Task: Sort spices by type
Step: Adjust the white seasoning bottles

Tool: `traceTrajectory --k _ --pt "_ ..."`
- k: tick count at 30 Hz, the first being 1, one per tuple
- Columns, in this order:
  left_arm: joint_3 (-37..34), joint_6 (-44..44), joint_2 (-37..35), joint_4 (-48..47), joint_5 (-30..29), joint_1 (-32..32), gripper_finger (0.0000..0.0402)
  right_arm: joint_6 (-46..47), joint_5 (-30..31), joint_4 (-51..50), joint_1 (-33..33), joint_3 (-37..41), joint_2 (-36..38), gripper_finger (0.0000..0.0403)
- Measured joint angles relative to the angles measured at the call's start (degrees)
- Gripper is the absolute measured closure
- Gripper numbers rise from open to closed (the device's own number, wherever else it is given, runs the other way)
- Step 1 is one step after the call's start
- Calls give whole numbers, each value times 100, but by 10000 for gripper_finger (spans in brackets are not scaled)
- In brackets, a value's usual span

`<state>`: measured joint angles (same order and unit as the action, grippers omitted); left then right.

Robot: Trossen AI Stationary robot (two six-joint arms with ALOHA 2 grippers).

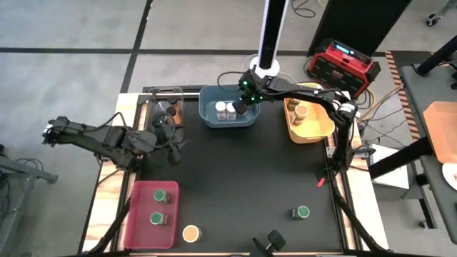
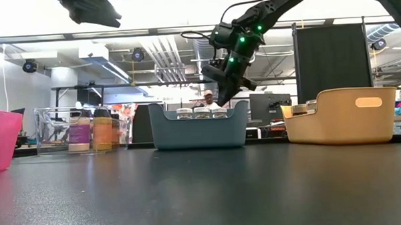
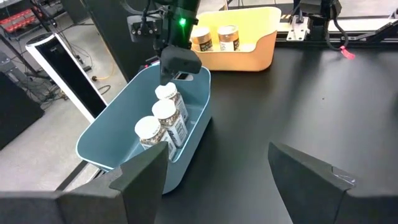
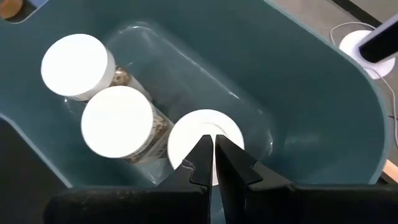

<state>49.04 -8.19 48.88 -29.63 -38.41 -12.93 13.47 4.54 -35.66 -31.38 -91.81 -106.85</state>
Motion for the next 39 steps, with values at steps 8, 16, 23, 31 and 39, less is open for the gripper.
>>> traceTrajectory --k 8,16,23,31,39 --pt "0 2 0 -2 0 0 141 47 11 0 53 0 0 394" --pt "0 2 0 -4 0 1 141 51 7 -4 117 20 0 394" --pt "0 2 0 -4 0 0 141 91 7 13 151 118 0 394" --pt "0 2 0 -4 1 0 141 98 7 18 166 153 2 394" --pt "0 2 1 -4 0 1 141 253 -11 -15 177 151 7 394"
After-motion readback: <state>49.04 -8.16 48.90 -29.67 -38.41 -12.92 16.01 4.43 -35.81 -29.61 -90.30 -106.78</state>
